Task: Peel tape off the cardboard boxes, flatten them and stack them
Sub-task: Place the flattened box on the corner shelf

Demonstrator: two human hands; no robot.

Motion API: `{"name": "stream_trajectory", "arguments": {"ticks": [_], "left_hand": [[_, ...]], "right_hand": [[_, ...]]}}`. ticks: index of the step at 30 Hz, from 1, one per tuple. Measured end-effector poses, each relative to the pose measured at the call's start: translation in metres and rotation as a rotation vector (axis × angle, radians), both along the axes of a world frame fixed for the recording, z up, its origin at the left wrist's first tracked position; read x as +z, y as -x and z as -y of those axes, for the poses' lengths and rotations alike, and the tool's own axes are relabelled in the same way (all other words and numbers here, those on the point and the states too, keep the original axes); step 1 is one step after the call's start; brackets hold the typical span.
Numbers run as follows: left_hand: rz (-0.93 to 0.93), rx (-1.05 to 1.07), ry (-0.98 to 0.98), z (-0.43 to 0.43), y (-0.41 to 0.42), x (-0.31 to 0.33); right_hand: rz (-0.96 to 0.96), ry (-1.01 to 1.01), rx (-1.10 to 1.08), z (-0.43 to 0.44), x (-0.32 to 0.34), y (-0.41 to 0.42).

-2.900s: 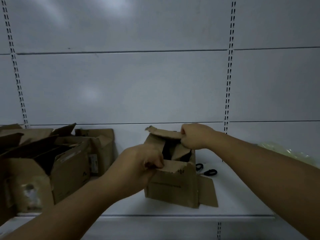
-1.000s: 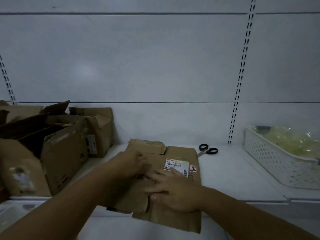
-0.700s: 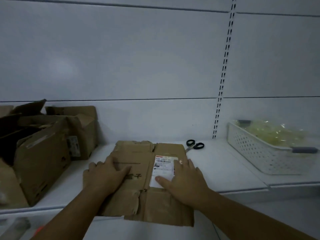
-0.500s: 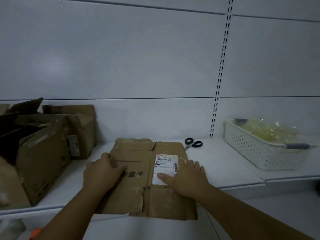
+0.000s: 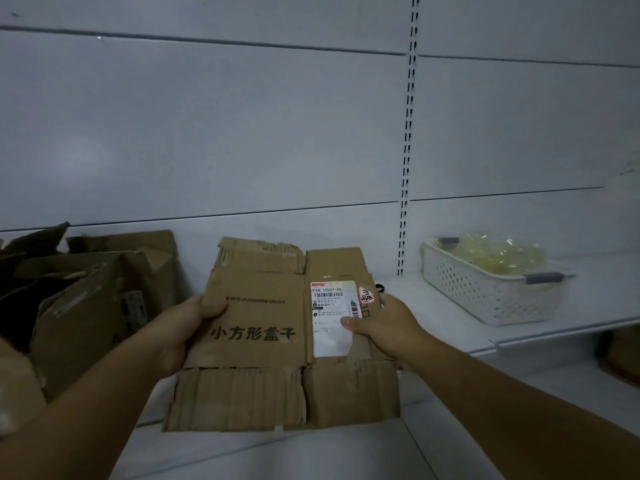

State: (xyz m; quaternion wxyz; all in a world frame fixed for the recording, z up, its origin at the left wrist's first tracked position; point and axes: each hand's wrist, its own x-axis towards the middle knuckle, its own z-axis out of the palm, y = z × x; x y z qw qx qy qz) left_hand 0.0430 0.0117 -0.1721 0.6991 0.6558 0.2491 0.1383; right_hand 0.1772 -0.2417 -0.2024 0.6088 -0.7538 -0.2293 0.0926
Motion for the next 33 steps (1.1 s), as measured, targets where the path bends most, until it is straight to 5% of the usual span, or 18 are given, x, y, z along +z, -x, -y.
{"name": "stream_trajectory", "arguments": {"ticks": [13, 23, 33], "left_hand": [[0.089, -0.298, -0.038, 0.172, -0.082, 0.086], [0.095, -0.571, 0.001, 0.411, -0.18, 0.068], [0.056, -0.785, 0.136, 0.535, -0.285, 0.04]], "right_hand": [[0.167, 0.023, -0.204, 0.207, 0.09, -0.032], [-0.012, -0.091, -0.526, 0.451, 0.065, -0.044], [-0.012, -0.021, -0.781, 0.56, 0.053, -0.087]]}}
